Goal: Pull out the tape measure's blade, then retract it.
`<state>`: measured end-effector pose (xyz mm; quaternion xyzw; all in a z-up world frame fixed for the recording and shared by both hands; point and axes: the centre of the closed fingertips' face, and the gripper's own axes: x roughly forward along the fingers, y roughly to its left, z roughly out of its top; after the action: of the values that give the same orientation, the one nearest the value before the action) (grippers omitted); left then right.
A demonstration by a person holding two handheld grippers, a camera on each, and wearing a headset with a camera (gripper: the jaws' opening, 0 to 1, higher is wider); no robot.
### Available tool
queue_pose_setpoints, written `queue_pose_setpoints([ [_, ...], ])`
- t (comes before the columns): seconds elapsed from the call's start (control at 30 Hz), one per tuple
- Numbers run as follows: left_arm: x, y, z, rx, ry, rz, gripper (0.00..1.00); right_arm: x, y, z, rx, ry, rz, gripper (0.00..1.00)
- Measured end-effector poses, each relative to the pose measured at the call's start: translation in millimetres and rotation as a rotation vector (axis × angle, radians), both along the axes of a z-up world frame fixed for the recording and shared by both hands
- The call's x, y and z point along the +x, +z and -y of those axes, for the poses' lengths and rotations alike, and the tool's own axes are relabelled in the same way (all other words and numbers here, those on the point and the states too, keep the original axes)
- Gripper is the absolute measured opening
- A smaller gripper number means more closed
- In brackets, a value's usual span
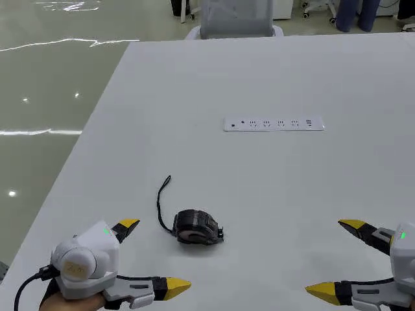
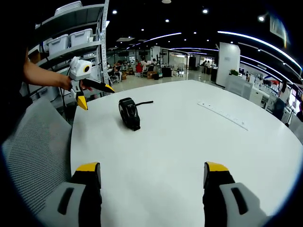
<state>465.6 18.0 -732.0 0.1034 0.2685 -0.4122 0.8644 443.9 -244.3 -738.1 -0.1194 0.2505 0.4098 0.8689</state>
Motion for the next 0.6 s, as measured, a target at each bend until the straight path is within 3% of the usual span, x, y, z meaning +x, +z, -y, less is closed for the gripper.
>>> queue_pose_setpoints([
  [0.6,0.8,0.9,1.7,0.004,-0.001,0.009,0.99,0.8,0.4,-1.3,0.007,-0.009,0.001,0.91],
])
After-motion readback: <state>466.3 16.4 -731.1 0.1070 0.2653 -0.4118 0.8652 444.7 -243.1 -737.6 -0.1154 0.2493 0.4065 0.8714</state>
